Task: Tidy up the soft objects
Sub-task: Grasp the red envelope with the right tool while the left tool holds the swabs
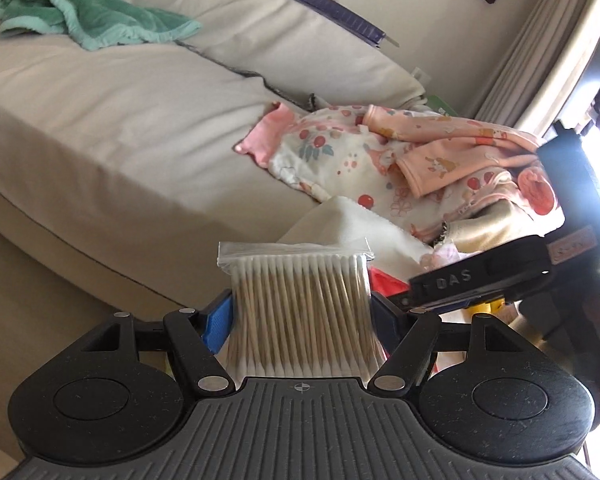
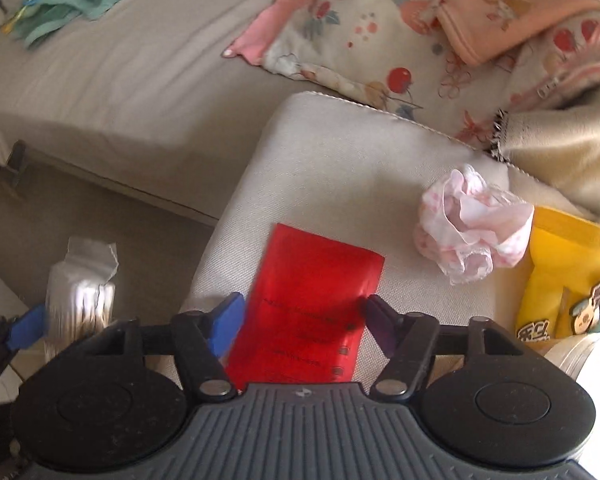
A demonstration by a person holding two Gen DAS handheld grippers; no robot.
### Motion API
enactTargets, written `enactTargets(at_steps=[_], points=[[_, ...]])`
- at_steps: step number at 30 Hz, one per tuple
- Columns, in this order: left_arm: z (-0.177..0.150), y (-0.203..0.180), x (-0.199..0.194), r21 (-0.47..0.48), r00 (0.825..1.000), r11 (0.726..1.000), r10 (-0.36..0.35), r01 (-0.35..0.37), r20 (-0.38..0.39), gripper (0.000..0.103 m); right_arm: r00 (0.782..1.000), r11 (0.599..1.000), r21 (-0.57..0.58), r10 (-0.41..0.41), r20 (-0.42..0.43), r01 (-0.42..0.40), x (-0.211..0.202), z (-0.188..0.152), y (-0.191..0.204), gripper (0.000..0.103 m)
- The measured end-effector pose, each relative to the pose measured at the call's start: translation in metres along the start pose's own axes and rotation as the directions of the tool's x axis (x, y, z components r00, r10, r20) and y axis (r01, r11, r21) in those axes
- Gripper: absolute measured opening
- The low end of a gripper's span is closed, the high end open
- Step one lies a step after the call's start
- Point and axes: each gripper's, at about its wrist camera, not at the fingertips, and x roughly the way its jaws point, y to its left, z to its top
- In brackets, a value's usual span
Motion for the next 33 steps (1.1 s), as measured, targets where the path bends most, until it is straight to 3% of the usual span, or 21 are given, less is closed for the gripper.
enactTargets(at_steps=[1,2,3,4,8,12,14,16,18,20,23,28,33], points=[[0.000,0.000,0.000,-0.003,1.000,1.000,0.000,0.000,-0.001,0.076,1.000,1.000,-0.012,0.011,0.003,-0.011,-0.003,-0.001,0.001,0.050],[0.001,-0.001,0.000,-0.004,1.000,1.000,0.000,0.000,-0.002,0.076,1.000,1.000,-0.021,0.017,0.008,-0.017,-0.007,-0.002,0.001,0.020],[0.002,-0.002,0.000,-0.004,1.000,1.000,-0.002,0.002,-0.004,0.076,1.000,0.999,-0.033,0.011,0.011,-0.010,-0.009,0.000,0.003,0.007],[0.003,-0.002,0.000,-0.004,1.000,1.000,-0.006,0.006,-0.005,0.076,0.999,0.999,-0.030,0.044,-0.011,-0.044,-0.009,0.001,0.001,0.000],[0.003,-0.007,-0.001,0.008,1.000,1.000,-0.018,0.018,-0.005,0.076,0.999,0.998,-0.041,0.043,-0.017,-0.044,-0.013,-0.005,-0.003,0.000],[0.003,-0.009,0.003,-0.004,1.000,1.000,-0.027,0.027,-0.014,0.076,0.990,0.990,0.015,0.138,0.022,-0.138,-0.024,0.002,-0.016,0.009],[0.002,-0.010,0.005,-0.003,0.999,1.000,-0.031,0.031,-0.022,0.076,0.994,0.993,0.030,0.111,0.014,-0.111,-0.017,0.009,-0.017,0.033],[0.000,-0.008,0.007,-0.002,0.999,1.000,-0.028,0.028,-0.030,0.076,0.993,0.991,0.068,0.116,-0.006,-0.115,-0.005,0.011,-0.021,0.045],[-0.001,-0.005,0.008,-0.008,0.999,1.000,-0.018,0.018,-0.034,0.076,0.992,0.983,0.139,0.123,0.003,-0.122,0.003,0.010,-0.025,0.051],[-0.001,0.000,0.009,-0.021,0.999,1.000,-0.004,0.003,-0.033,0.076,0.988,0.973,0.177,0.152,0.003,-0.150,0.002,0.010,-0.022,0.068],[-0.001,0.009,0.010,-0.052,1.000,0.999,0.011,-0.012,-0.026,0.076,0.991,0.979,0.156,0.134,0.001,-0.132,-0.001,0.011,-0.005,0.075],[-0.004,0.022,0.012,-0.077,0.999,0.997,0.009,-0.012,-0.036,0.076,0.986,0.984,0.066,0.165,0.010,-0.166,-0.003,0.011,0.020,0.076],[-0.008,0.030,0.009,-0.095,0.999,0.995,0.003,-0.007,-0.036,0.076,0.996,0.997,0.001,0.079,0.028,-0.079,-0.006,0.000,0.027,0.071]])
